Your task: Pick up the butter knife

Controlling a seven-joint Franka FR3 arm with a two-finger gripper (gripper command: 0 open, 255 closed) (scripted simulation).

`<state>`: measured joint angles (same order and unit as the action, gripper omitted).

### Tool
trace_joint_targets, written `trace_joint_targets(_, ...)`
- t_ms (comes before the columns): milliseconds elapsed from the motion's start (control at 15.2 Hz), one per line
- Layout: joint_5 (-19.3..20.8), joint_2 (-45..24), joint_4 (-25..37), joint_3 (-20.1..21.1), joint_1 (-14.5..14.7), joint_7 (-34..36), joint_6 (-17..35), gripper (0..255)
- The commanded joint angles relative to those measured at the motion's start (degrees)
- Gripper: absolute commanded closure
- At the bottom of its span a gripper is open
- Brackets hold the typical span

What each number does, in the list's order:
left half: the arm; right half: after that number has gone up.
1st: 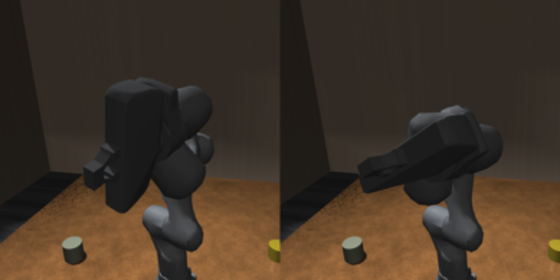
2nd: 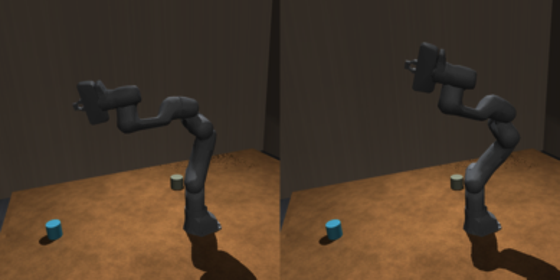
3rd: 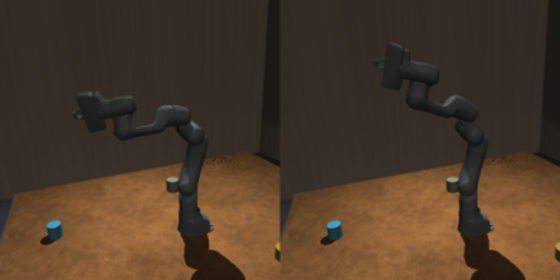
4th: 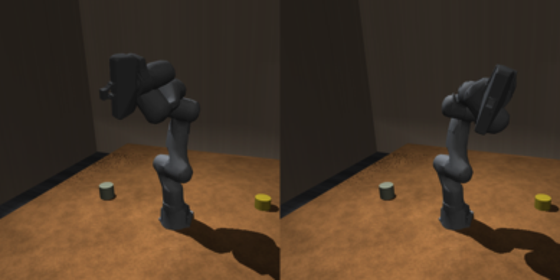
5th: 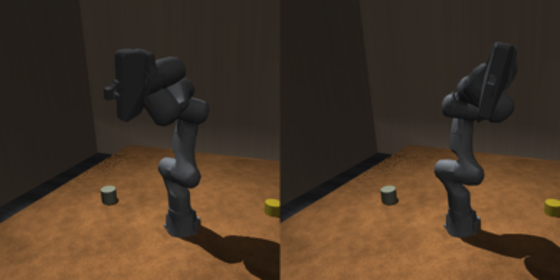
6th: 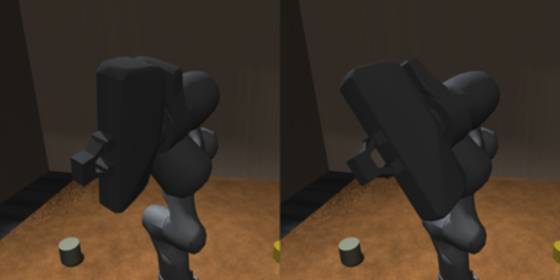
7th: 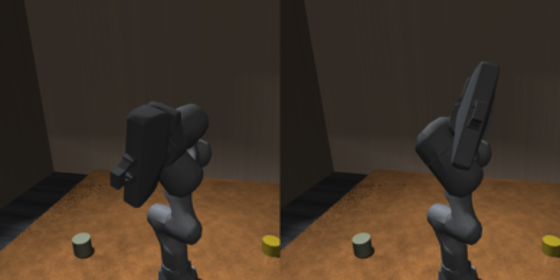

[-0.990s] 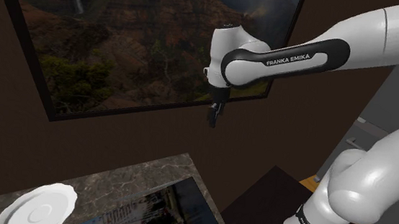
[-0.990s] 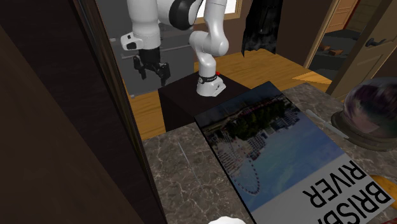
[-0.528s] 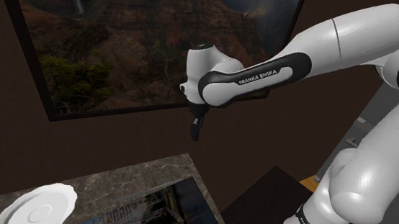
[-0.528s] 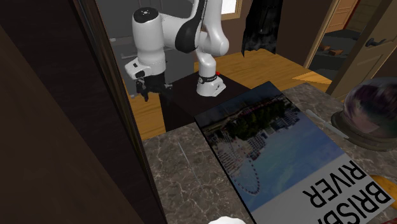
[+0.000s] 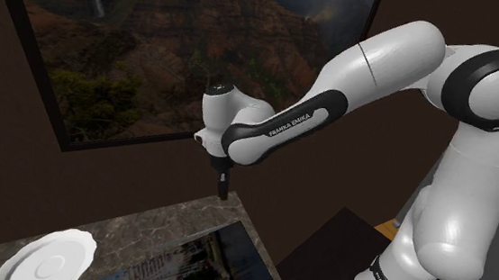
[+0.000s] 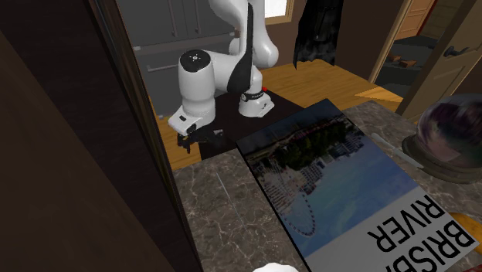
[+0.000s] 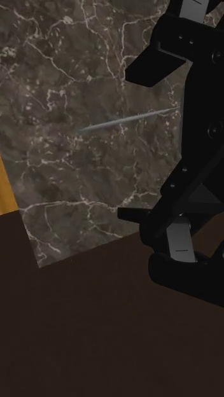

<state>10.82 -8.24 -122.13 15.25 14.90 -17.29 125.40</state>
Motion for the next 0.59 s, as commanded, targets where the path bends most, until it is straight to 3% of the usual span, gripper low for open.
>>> trace_joint_targets(0, 1.6, -4.0, 2.3, 0.7, 1.1, -0.9, 1.2, 0)
trace_joint_targets(528, 7.7, -16.6, 8.4, 3.0, 6.1, -4.6, 5.3, 0)
